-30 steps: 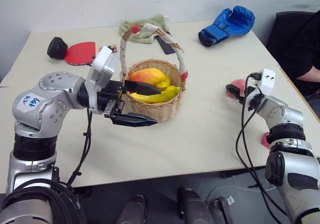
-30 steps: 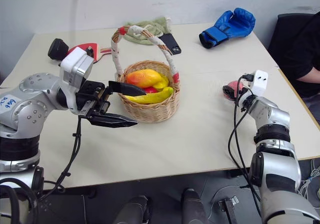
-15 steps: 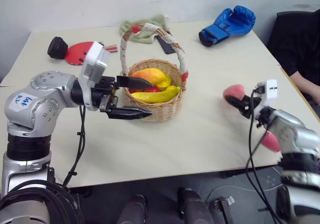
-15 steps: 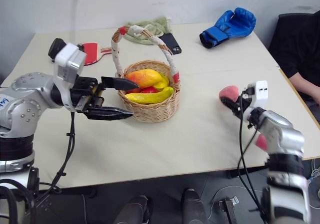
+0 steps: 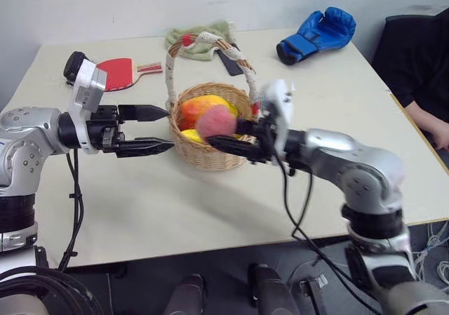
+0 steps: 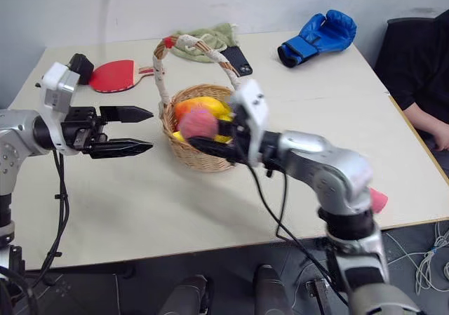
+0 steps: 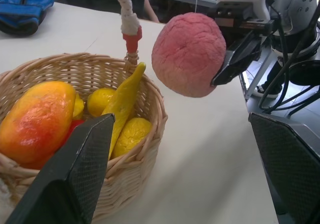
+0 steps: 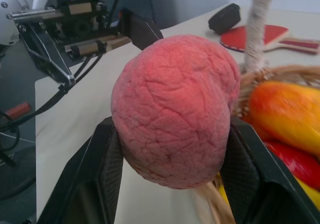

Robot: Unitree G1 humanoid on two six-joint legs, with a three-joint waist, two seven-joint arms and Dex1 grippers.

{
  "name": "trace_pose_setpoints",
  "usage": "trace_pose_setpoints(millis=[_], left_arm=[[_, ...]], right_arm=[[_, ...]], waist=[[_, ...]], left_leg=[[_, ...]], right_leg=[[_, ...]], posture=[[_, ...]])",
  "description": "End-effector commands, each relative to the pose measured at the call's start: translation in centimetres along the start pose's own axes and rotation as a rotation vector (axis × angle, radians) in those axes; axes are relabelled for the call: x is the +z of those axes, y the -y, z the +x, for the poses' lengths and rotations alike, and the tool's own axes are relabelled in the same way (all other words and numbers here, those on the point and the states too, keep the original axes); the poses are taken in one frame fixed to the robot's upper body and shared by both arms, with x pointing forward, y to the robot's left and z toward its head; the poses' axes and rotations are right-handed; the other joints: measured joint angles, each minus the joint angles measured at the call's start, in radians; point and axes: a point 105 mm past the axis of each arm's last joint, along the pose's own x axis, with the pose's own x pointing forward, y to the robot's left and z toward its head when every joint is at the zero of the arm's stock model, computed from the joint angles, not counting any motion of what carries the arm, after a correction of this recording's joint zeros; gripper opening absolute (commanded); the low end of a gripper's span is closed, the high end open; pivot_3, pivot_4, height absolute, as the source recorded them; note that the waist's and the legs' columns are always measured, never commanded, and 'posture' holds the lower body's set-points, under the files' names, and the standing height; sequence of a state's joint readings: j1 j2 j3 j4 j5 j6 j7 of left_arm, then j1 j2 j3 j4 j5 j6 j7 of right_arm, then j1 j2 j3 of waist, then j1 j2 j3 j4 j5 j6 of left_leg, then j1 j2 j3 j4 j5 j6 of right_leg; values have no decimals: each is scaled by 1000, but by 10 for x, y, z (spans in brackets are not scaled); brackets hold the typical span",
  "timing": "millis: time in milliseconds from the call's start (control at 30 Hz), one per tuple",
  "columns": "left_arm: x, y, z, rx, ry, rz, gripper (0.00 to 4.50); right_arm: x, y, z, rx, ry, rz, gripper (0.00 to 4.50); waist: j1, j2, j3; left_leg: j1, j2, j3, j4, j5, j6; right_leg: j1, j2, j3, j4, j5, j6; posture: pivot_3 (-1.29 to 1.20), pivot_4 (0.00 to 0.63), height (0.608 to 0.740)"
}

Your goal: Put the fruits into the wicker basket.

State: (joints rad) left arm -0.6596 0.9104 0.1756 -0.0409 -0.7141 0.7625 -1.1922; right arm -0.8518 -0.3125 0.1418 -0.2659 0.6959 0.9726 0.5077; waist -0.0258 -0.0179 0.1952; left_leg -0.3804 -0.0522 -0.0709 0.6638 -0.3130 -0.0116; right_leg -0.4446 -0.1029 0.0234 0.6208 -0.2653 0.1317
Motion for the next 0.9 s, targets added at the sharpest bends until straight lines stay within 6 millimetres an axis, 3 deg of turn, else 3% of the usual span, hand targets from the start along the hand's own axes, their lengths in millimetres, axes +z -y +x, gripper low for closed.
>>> trace_pose_setpoints(millis=[33,100,233,433,600,733,900], left_arm=[[10,8,3,-16,26,66,4500],[11,11,5,-23,31,71,4500],[11,15,8,-39,45,74,4500],[14,18,17,-84,64,78,4500],[19,16,33,-153,80,94,4500],[24,15,43,-198,94,112,4500],[29,14,53,-230,110,122,4500]], right_arm=[[1,30,13,-139,-16,-35,2244],[-1,36,15,-159,-28,-19,2962],[16,18,4,-69,35,-8,4135],[34,-1,-38,-45,136,64,4135],[15,13,-80,-248,66,32,4135],[13,31,-89,-390,82,22,4135],[9,59,-81,-525,105,17,4135]], waist=[[-2,0,0],[-2,0,0],[-4,0,0],[-4,0,0],[6,0,0],[-2,0,0],[-7,0,0]], left_leg=[[0,0,1,0,0,0],[-1,-1,1,0,0,1],[-5,0,1,1,0,0],[-7,1,1,1,0,0],[-7,-2,-1,2,1,1],[-6,-4,0,2,2,3],[-5,-4,2,1,2,3]], right_leg=[[0,-1,0,0,0,0],[-1,-1,-1,0,0,0],[-5,-1,-2,1,0,0],[-7,-1,-3,2,0,0],[-5,-3,-5,2,0,0],[-4,-6,-5,3,0,1],[-5,-4,-4,3,0,1]], posture=[[0,150,740],[0,150,740],[0,150,740],[0,150,740],[0,150,740],[0,150,740],[0,150,740]])
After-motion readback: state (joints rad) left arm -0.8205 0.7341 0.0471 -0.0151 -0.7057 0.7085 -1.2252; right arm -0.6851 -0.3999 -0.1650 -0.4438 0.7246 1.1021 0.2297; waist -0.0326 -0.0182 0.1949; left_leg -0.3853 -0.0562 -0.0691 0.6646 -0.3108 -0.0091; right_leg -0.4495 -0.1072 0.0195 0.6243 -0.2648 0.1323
